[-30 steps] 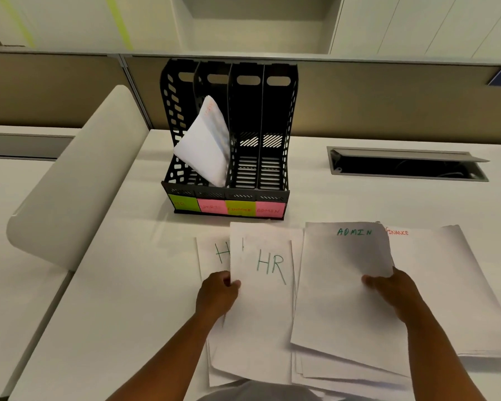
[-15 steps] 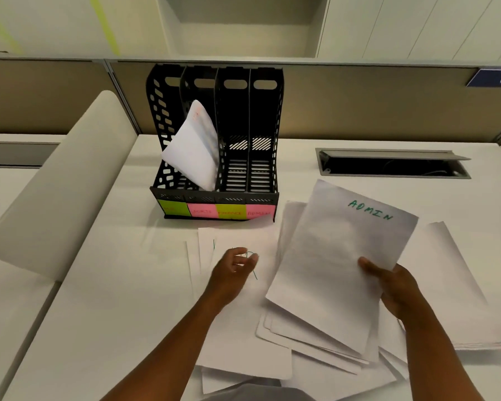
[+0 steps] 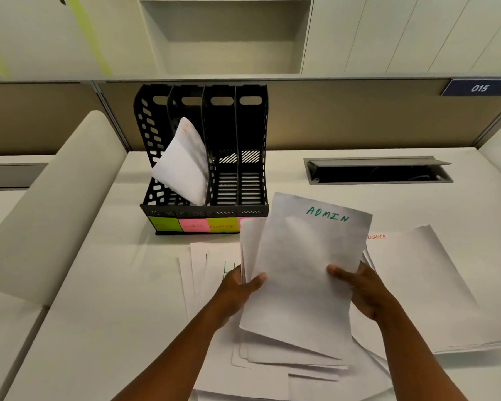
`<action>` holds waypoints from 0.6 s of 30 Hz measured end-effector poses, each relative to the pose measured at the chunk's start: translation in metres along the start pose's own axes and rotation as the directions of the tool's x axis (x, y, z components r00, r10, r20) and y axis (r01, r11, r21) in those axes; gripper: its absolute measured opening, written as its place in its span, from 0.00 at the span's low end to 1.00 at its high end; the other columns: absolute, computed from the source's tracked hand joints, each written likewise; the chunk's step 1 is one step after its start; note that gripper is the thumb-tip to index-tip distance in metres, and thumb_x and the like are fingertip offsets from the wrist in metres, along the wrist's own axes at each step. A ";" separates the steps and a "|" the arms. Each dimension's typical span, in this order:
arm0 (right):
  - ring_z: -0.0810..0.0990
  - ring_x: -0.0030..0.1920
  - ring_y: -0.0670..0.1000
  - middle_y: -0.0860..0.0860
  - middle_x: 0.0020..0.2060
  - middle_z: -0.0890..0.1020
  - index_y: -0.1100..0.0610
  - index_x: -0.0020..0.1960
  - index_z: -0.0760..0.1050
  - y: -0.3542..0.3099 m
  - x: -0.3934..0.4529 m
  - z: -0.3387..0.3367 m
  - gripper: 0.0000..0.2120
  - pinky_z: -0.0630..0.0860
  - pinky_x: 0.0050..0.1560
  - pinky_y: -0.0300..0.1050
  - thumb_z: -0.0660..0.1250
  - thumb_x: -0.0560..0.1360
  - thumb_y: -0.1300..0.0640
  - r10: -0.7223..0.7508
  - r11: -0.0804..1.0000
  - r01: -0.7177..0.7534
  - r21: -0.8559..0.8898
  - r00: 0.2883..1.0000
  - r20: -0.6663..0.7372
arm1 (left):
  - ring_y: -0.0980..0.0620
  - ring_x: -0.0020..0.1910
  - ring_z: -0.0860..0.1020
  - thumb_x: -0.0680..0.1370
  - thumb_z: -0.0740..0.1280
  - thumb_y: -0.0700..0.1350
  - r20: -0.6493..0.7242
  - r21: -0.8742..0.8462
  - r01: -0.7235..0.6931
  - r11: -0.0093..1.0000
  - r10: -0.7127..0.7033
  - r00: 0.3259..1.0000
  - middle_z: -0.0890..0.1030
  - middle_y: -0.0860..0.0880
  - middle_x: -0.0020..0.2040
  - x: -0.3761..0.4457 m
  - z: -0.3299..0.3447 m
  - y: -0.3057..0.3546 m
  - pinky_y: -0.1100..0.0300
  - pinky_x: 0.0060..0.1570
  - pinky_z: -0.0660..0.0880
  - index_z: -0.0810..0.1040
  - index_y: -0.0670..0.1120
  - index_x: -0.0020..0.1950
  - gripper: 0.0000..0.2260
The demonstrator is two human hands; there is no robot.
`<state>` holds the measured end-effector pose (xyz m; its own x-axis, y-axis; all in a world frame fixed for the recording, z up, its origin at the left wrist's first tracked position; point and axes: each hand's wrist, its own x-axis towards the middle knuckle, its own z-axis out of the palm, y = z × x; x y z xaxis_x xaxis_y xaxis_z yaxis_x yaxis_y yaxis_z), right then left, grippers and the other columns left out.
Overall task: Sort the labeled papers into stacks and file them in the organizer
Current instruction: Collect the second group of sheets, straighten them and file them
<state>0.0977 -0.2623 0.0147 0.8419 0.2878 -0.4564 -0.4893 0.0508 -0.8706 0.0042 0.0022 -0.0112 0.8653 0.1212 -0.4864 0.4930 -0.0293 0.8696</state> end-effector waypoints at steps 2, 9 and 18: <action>0.82 0.54 0.60 0.58 0.54 0.83 0.57 0.62 0.76 0.001 -0.002 0.010 0.42 0.79 0.56 0.58 0.85 0.51 0.50 -0.005 0.999 0.006 -0.032 1.000 0.031 | 0.53 0.55 0.80 0.73 0.70 0.62 -0.050 0.035 -0.008 0.999 0.010 0.999 0.81 0.51 0.59 0.001 0.002 0.001 0.58 0.53 0.79 0.74 0.50 0.65 0.25; 0.84 0.47 0.51 0.51 0.48 0.84 0.54 0.57 0.77 -0.037 -0.007 0.064 0.20 0.81 0.45 0.46 0.78 0.67 0.58 -0.234 0.947 0.196 -0.254 0.964 -0.129 | 0.57 0.45 0.84 0.74 0.73 0.43 -0.325 -0.093 -0.321 0.943 0.276 0.905 0.86 0.54 0.45 -0.009 -0.007 0.067 0.68 0.41 0.79 0.81 0.50 0.48 0.05; 0.78 0.42 0.46 0.43 0.41 0.78 0.51 0.57 0.74 -0.078 -0.025 0.118 0.13 0.75 0.42 0.36 0.71 0.74 0.55 -0.514 0.835 0.423 -0.352 0.827 -0.227 | 0.59 0.39 0.81 0.73 0.75 0.43 -0.503 0.050 -0.616 0.786 0.553 0.665 0.84 0.63 0.38 -0.029 -0.021 0.113 0.64 0.41 0.78 0.80 0.57 0.42 0.09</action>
<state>0.0880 -0.1610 0.1160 0.9996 -0.0047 0.0288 0.0275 -0.1725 -0.9846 0.0333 0.0165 0.1030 0.8017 0.5633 0.2000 -0.1408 -0.1472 0.9790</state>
